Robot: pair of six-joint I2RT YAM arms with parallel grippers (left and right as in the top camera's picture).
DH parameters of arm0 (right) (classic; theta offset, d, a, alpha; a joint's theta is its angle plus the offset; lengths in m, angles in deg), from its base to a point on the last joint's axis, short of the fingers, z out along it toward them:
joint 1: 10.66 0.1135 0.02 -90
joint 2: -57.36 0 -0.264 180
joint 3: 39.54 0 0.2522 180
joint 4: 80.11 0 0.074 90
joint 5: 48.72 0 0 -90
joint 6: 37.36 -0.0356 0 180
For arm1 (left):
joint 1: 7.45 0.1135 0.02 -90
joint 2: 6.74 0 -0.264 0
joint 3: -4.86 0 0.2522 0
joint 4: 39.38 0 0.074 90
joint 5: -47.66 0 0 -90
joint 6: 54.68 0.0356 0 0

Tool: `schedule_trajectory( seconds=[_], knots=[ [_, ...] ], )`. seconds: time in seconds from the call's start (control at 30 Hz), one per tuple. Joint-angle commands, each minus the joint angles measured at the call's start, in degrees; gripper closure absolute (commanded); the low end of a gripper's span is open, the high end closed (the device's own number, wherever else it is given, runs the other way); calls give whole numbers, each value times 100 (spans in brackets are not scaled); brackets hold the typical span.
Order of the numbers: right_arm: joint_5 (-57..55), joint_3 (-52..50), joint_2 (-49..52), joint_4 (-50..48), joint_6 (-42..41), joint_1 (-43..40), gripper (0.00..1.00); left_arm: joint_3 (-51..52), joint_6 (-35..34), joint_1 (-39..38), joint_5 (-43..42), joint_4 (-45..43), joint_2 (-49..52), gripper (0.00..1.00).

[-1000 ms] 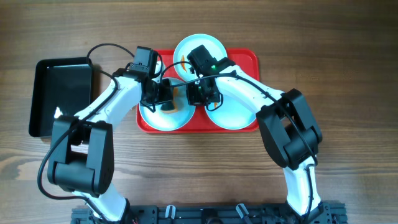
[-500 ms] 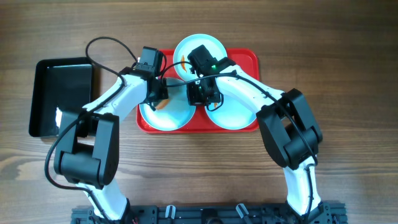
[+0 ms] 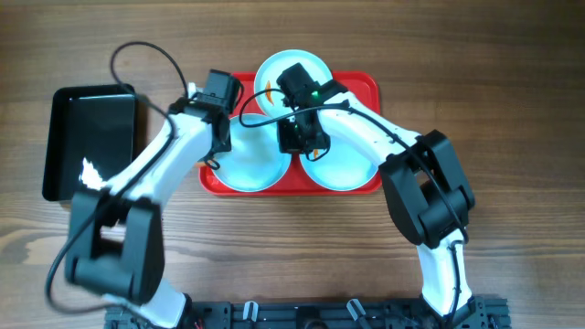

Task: Clean dirty plates on tray and stack at the side
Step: 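Lift the cleaned plate with the right gripper toward the upper right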

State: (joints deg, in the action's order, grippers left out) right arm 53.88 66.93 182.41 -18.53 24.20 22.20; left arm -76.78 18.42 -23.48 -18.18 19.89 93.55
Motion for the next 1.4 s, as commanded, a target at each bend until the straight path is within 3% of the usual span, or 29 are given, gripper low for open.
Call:
schedule_trajectory(
  seconds=[0.0, 0.27, 0.37, 0.5, 0.6, 0.93, 1.37],
  knots=[
    [-820, 542, -179, 256, 24, -74, 96, -2, -55, -63, -96, 201, -625, 96],
    [-2238, 1436, -914, 807, 507, -74, 96, -2, -203, -46, -466, 168, -699, 96],
    [-2959, 1436, -1292, 807, 1268, -57, 96, -2, -201, 111, -640, 164, -699, 96],
    [-4319, 1436, -1480, 748, 1683, 63, 96, 0, -201, 435, -1316, 70, -697, 96],
    [-4413, 1434, -1486, 671, 2120, 221, 96, 0, -201, 664, -1497, 59, -697, 96],
    [-6631, 1434, -1486, 352, 2114, 1185, 96, 2, -140, 881, -2833, -334, -693, 96],
    [-8671, 1434, -1486, 264, 2094, 1755, 96, 4, -140, 876, -3381, -505, -675, 96]
  ],
)
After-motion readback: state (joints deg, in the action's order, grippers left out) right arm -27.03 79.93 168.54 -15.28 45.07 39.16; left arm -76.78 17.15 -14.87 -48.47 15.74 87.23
